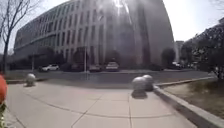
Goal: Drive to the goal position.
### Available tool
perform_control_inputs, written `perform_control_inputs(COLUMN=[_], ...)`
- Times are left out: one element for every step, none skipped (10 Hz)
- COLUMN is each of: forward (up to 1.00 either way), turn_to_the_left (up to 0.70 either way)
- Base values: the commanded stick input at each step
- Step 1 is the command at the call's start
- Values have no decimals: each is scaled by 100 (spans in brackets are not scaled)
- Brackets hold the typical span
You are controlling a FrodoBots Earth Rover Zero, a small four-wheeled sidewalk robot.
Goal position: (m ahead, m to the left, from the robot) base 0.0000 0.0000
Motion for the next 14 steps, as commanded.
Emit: perform_control_inputs(forward=[0, 0, 0, 0, 0, 0, 0, 0, 0, 0, 0, 0, 0, 0], turn_to_the_left=[25, 36, 47, 59, 70, 70, 70, 70, 70, 70, 70, 70, 70, 70])
